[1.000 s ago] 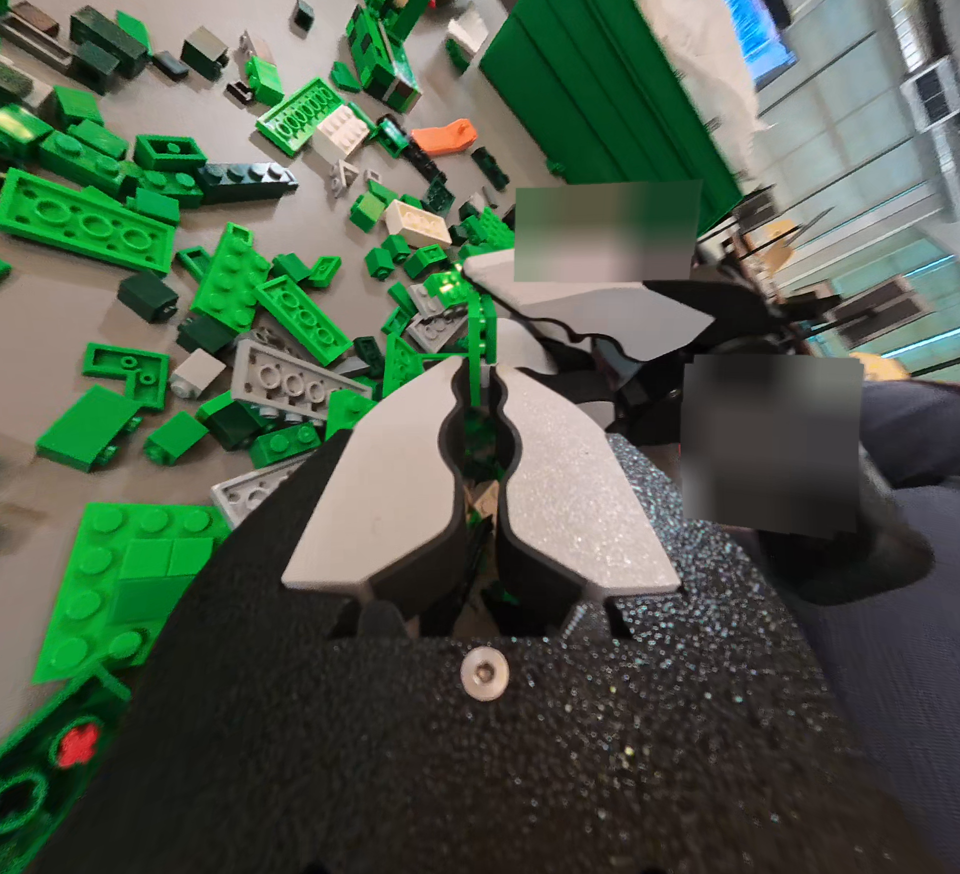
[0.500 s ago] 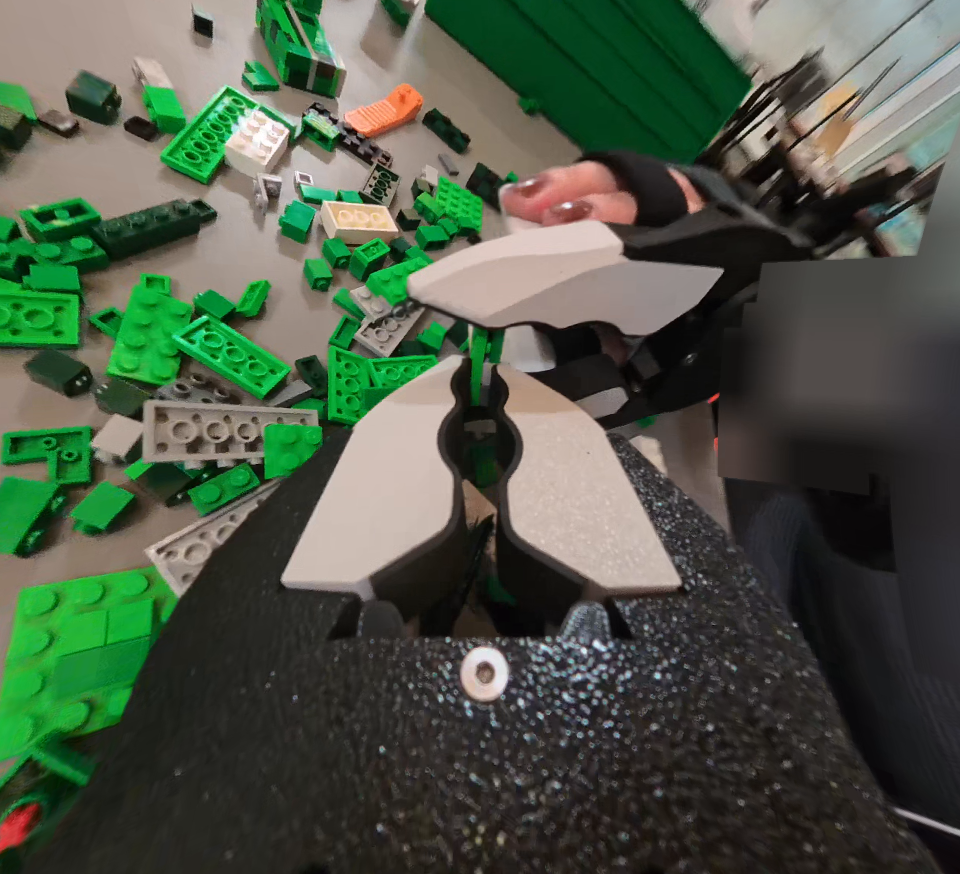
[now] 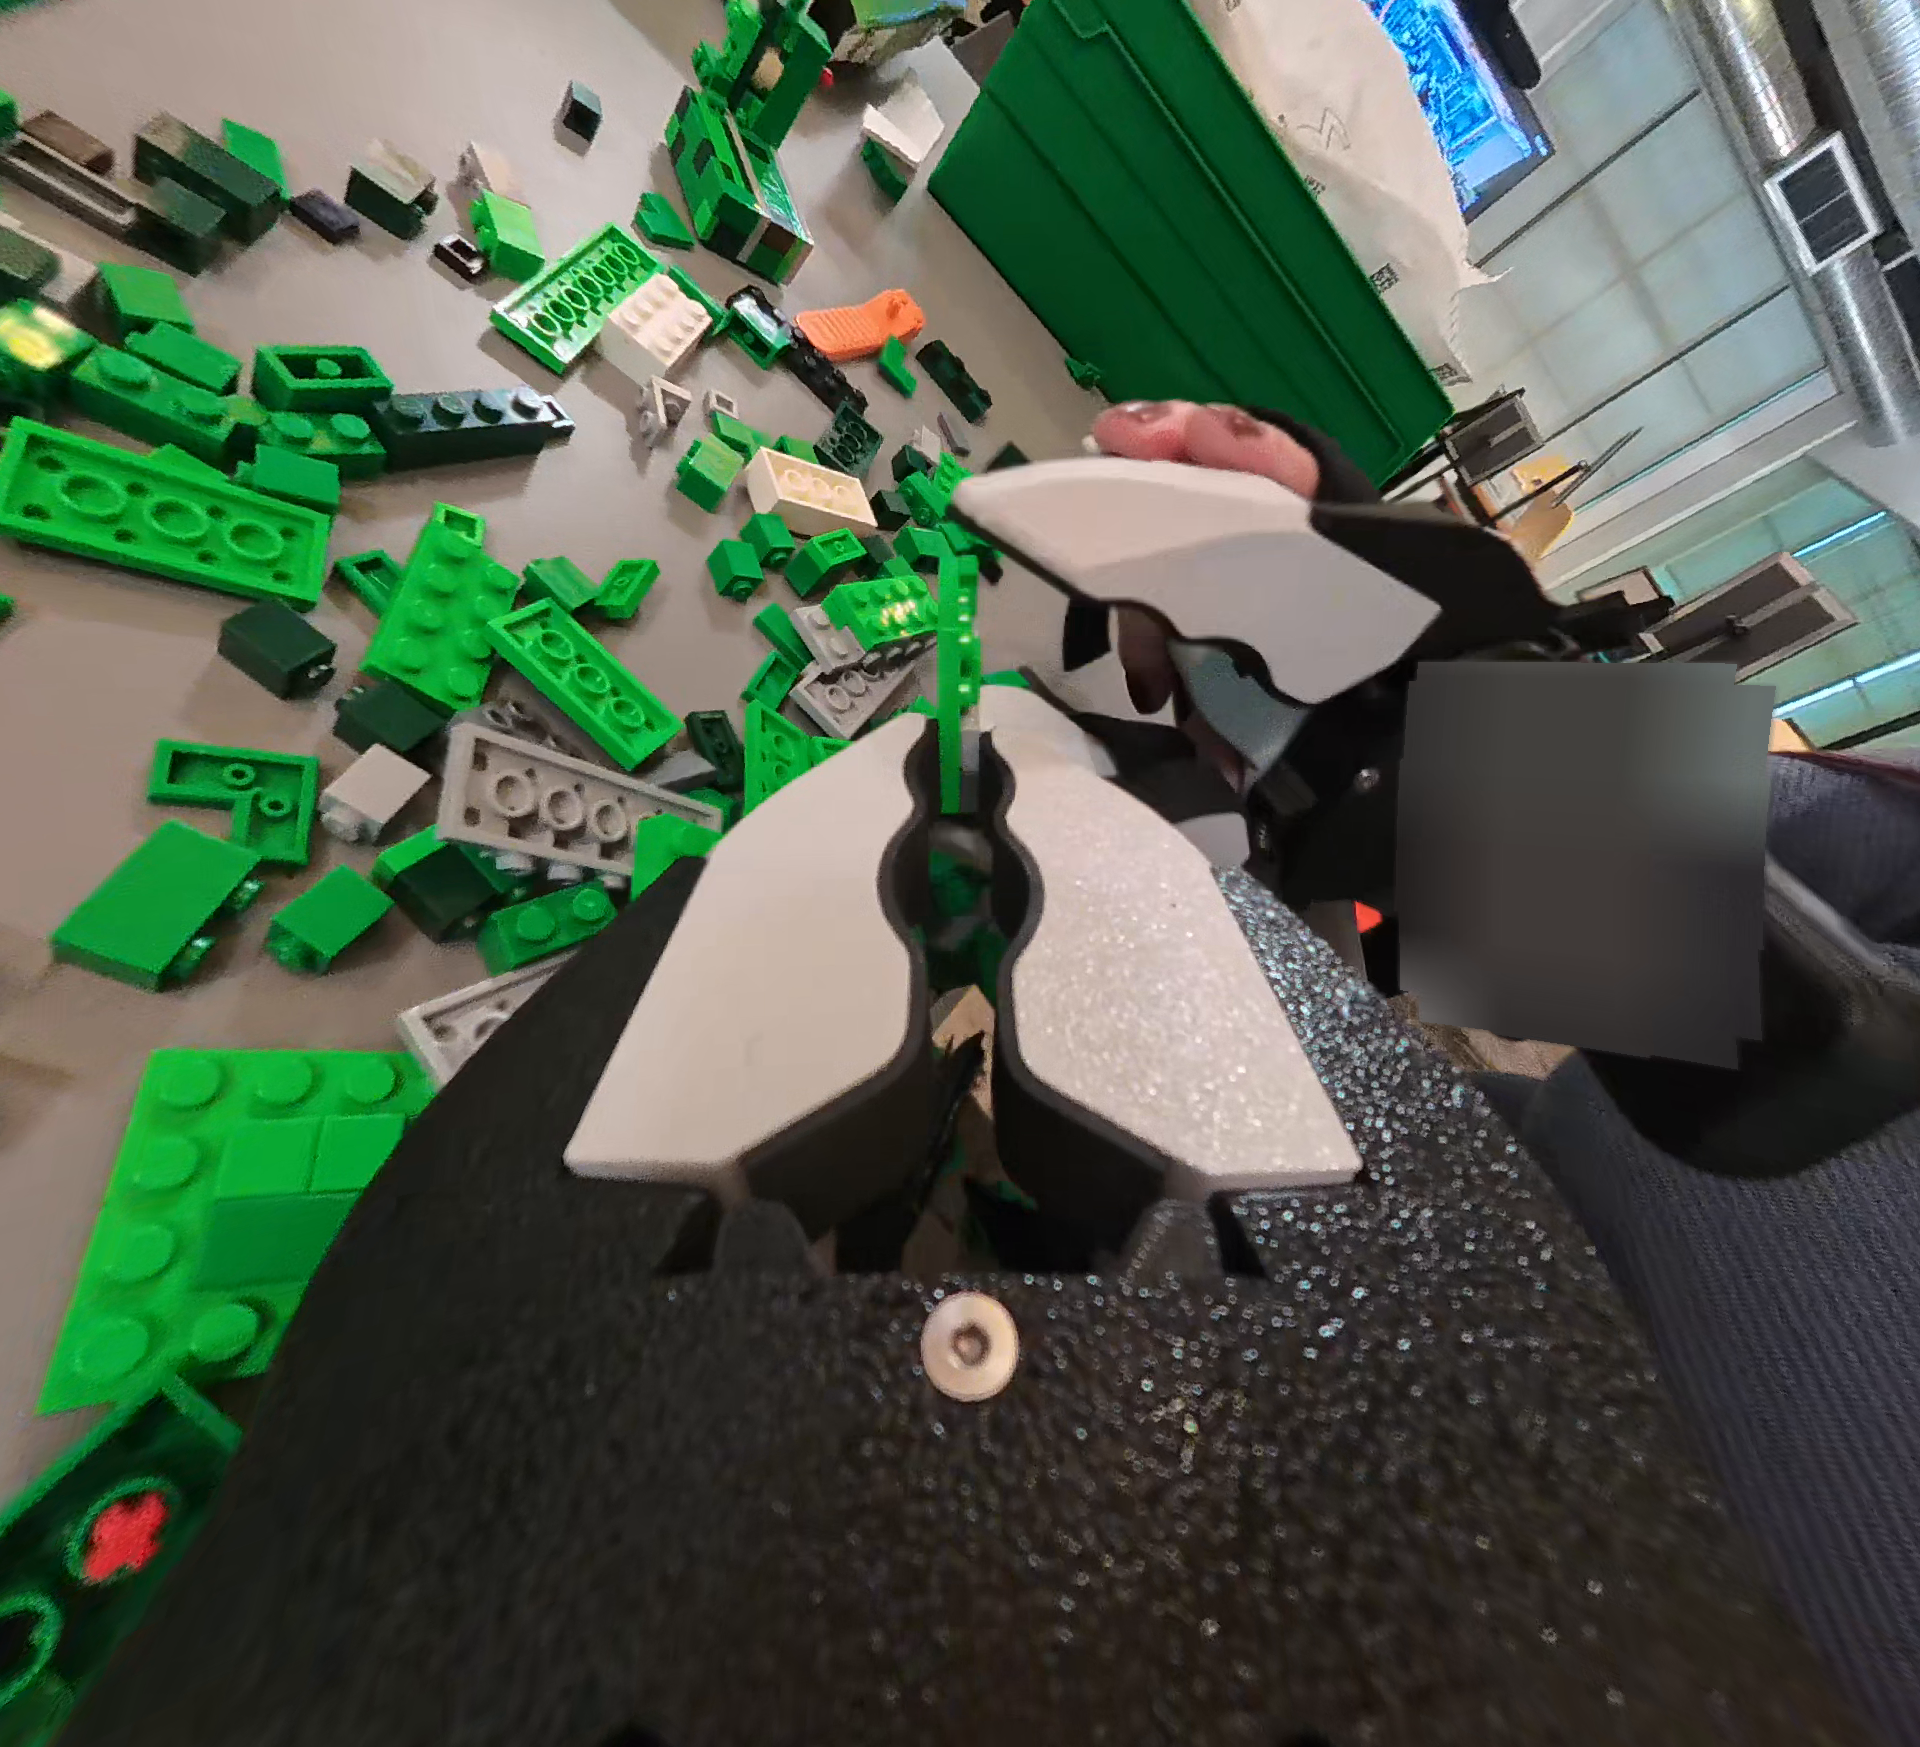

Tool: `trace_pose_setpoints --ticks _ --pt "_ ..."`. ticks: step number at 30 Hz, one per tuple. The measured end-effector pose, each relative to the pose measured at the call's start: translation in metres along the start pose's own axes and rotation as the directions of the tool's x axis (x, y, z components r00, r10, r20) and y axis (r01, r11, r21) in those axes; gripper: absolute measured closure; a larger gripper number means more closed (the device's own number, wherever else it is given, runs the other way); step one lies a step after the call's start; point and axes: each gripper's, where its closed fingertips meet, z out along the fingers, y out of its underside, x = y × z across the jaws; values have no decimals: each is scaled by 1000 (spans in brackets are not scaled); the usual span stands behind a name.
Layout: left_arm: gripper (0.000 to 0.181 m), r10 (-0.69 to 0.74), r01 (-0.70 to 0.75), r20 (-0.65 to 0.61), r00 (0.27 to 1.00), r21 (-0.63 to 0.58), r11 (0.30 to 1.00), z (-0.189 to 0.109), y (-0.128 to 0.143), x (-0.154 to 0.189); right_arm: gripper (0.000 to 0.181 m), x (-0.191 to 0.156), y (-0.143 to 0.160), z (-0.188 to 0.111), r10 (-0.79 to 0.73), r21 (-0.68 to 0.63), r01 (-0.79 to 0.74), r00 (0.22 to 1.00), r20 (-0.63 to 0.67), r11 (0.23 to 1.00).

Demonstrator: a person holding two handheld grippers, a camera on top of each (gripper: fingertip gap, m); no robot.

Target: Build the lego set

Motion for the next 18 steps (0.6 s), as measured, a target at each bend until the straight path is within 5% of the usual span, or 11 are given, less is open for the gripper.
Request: trace_pose_setpoints --ticks 1,9,18 --pt "175 -4 4 -8 1000 4 1000 -1 -1 0 133 -1 4 1 32 -8 -32 999 21 999" --pt "175 39 -41 -33 999 -57 998 3 8 7 145 -8 7 1 125 -5 -125 987 103 992" --pt "174 -90 95 -105 990 47 994 -3 -7 8 146 13 7 4 -110 -120 93 984 -139 988"
